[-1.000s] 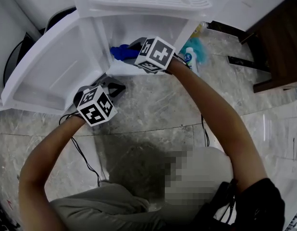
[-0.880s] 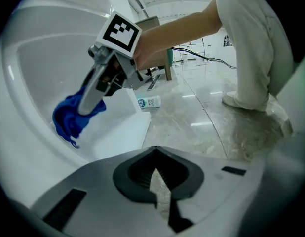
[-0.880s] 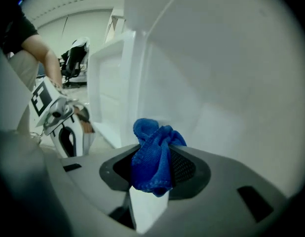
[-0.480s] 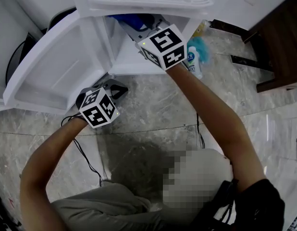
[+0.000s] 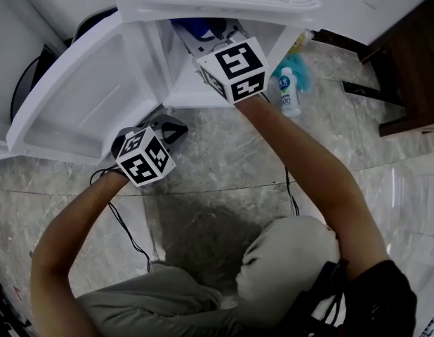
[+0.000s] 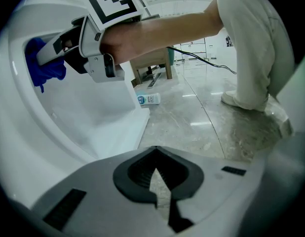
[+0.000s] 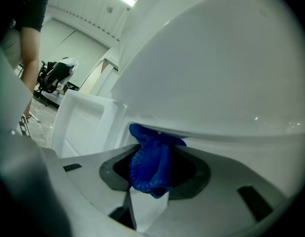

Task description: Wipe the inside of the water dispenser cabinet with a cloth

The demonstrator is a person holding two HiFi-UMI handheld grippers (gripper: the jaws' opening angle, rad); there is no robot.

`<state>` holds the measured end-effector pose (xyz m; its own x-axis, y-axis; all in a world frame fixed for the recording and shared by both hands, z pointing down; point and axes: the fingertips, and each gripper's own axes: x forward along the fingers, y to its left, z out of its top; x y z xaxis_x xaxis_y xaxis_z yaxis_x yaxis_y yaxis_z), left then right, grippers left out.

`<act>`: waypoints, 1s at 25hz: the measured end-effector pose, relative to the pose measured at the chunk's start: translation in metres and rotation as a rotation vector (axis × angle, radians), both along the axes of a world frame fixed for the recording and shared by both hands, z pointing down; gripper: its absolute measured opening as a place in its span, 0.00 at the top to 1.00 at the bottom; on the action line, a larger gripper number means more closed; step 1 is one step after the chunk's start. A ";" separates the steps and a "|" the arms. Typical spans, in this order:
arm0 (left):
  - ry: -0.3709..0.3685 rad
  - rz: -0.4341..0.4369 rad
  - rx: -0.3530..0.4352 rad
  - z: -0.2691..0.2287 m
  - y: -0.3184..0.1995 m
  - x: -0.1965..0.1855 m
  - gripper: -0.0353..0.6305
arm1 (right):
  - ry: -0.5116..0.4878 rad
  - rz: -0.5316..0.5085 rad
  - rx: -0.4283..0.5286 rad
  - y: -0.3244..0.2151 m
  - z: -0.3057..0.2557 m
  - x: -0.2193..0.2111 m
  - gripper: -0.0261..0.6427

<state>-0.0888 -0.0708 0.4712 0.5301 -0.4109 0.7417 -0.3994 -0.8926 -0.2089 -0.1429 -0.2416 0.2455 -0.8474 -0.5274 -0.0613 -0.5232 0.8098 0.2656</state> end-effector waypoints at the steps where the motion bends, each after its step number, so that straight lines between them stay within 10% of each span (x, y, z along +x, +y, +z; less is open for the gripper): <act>1: 0.001 -0.002 -0.001 0.000 0.001 -0.001 0.94 | 0.002 0.012 0.009 -0.002 0.001 -0.002 0.76; 14: 0.022 -0.104 0.021 -0.019 -0.004 -0.034 0.94 | 0.025 0.207 0.102 -0.082 0.008 -0.030 0.76; 25: 0.034 -0.067 -0.002 -0.008 0.000 -0.019 0.94 | -0.100 0.180 0.069 -0.037 0.008 -0.022 0.76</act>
